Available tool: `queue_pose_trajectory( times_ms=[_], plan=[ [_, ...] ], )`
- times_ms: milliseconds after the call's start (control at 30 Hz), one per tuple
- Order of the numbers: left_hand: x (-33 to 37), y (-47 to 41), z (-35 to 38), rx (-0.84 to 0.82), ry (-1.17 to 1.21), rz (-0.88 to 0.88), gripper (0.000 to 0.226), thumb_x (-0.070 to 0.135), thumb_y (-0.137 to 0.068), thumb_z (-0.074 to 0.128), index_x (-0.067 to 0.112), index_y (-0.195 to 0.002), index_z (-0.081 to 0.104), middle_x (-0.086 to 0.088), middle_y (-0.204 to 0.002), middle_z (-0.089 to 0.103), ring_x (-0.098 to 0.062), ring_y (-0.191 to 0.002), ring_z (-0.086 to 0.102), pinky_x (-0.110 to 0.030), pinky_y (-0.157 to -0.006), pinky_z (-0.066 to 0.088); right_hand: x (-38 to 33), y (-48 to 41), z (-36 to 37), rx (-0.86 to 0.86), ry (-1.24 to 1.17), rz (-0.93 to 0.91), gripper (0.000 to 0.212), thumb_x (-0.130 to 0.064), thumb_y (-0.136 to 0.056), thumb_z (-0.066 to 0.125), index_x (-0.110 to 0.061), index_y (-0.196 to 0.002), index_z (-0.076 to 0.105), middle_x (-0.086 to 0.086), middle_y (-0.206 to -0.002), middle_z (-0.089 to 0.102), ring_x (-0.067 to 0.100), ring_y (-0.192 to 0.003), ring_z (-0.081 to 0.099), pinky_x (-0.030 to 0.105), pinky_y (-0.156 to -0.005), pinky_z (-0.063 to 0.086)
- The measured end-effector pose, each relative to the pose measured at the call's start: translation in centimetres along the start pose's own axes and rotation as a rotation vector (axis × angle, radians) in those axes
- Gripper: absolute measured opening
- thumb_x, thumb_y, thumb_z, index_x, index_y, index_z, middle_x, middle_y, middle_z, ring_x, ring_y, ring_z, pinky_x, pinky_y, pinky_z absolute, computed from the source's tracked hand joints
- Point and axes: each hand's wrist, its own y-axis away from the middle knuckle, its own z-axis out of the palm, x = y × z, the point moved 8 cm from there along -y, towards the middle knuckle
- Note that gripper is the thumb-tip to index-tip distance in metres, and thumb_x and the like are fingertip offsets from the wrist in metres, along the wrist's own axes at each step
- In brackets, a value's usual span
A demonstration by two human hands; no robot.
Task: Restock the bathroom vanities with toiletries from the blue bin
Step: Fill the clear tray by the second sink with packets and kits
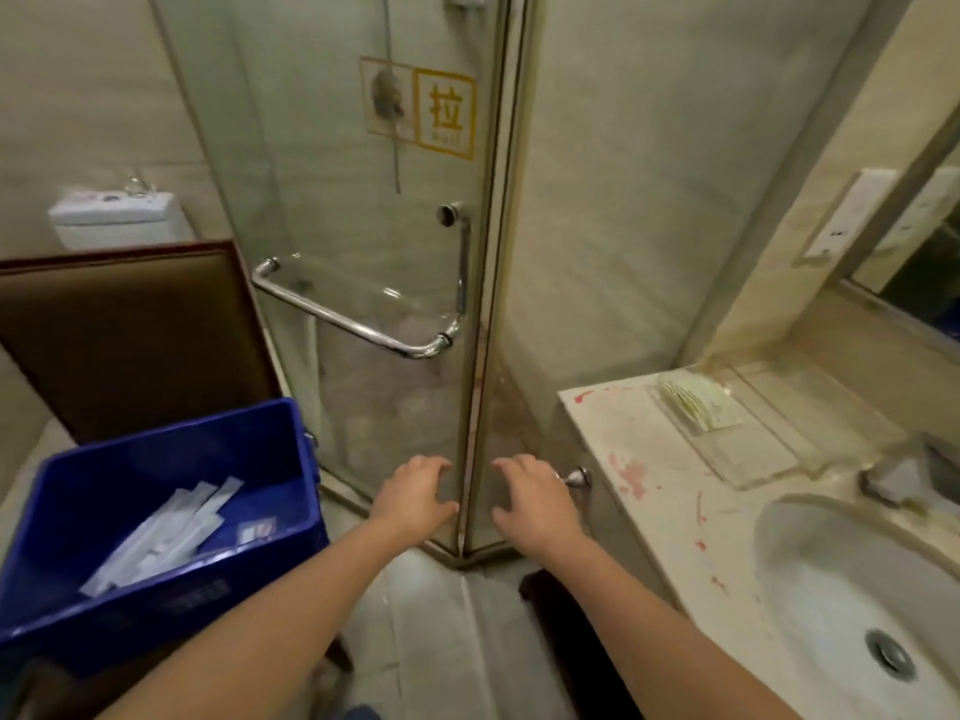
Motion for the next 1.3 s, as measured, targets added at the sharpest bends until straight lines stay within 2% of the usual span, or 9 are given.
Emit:
queue_pose_trajectory(
  times_ms=[167,300,467,700,933,1167,1300],
  plan=[
    [-7.7,2.5,-4.3,0.066,0.000,-0.129,0.066,0.042,-0.084,0.067,0.024,-0.142,0.041,0.003,-0.139,0.046,-0.016,-0.124,0.048,-0.034,-0.100,0.044,-8.3,-2.7,2.1,-0.063,0.015,-0.140,0.061,-0.030,-0.085,0.059,-0.024,-0.143,0.039,0.000,-0.141,0.043,0.023,-0.132,0.038,0.037,-0.105,0.038],
    [-14.0,4.7,-7.3,0.082,0.027,-0.193,0.056,0.039,-0.082,0.069,0.027,-0.133,0.048,0.003,-0.133,0.050,-0.018,-0.119,0.050,-0.034,-0.093,0.045,-15.0,-4.7,3.8,-0.080,-0.013,-0.210,0.060,-0.029,-0.085,0.059,-0.025,-0.142,0.040,-0.001,-0.140,0.044,0.021,-0.132,0.038,0.035,-0.107,0.036],
    [-22.4,7.0,-11.3,0.105,0.030,-0.274,0.063,0.038,-0.084,0.066,0.024,-0.141,0.042,0.001,-0.138,0.048,-0.019,-0.125,0.049,-0.037,-0.102,0.044,-24.1,-6.7,6.7,-0.117,-0.068,-0.297,0.055,-0.035,-0.087,0.061,-0.028,-0.138,0.044,-0.003,-0.136,0.047,0.017,-0.126,0.043,0.033,-0.103,0.039],
    [-32.6,9.1,-15.2,0.145,0.027,-0.324,0.060,0.035,-0.085,0.066,0.030,-0.140,0.043,0.003,-0.139,0.048,-0.018,-0.126,0.047,-0.033,-0.097,0.043,-33.8,-9.1,11.4,-0.183,-0.054,-0.365,0.061,-0.025,-0.090,0.060,-0.024,-0.146,0.037,-0.003,-0.143,0.043,0.017,-0.131,0.041,0.036,-0.109,0.038],
    [-39.8,11.4,-15.7,0.133,0.050,-0.416,0.063,0.038,-0.084,0.068,0.029,-0.140,0.042,0.004,-0.143,0.046,-0.017,-0.124,0.050,-0.036,-0.098,0.047,-38.6,-9.9,16.1,-0.253,-0.055,-0.342,0.062,-0.025,-0.088,0.061,-0.025,-0.145,0.037,-0.002,-0.143,0.042,0.020,-0.128,0.043,0.037,-0.107,0.039],
    [-43.8,11.9,-14.6,0.115,0.109,-0.474,0.060,0.037,-0.085,0.067,0.028,-0.139,0.043,0.004,-0.138,0.048,-0.017,-0.119,0.053,-0.034,-0.094,0.049,-39.7,-11.5,19.0,-0.311,-0.025,-0.324,0.061,-0.030,-0.088,0.062,-0.027,-0.144,0.037,-0.004,-0.142,0.043,0.018,-0.129,0.043,0.037,-0.106,0.041],
    [-45.2,11.4,-13.1,0.089,0.182,-0.510,0.061,0.037,-0.083,0.069,0.027,-0.139,0.044,0.004,-0.140,0.048,-0.017,-0.122,0.051,-0.036,-0.097,0.049,-39.6,-12.7,21.2,-0.376,0.000,-0.315,0.063,-0.030,-0.089,0.062,-0.026,-0.146,0.036,-0.002,-0.145,0.041,0.020,-0.132,0.040,0.036,-0.108,0.039]
  ],
)
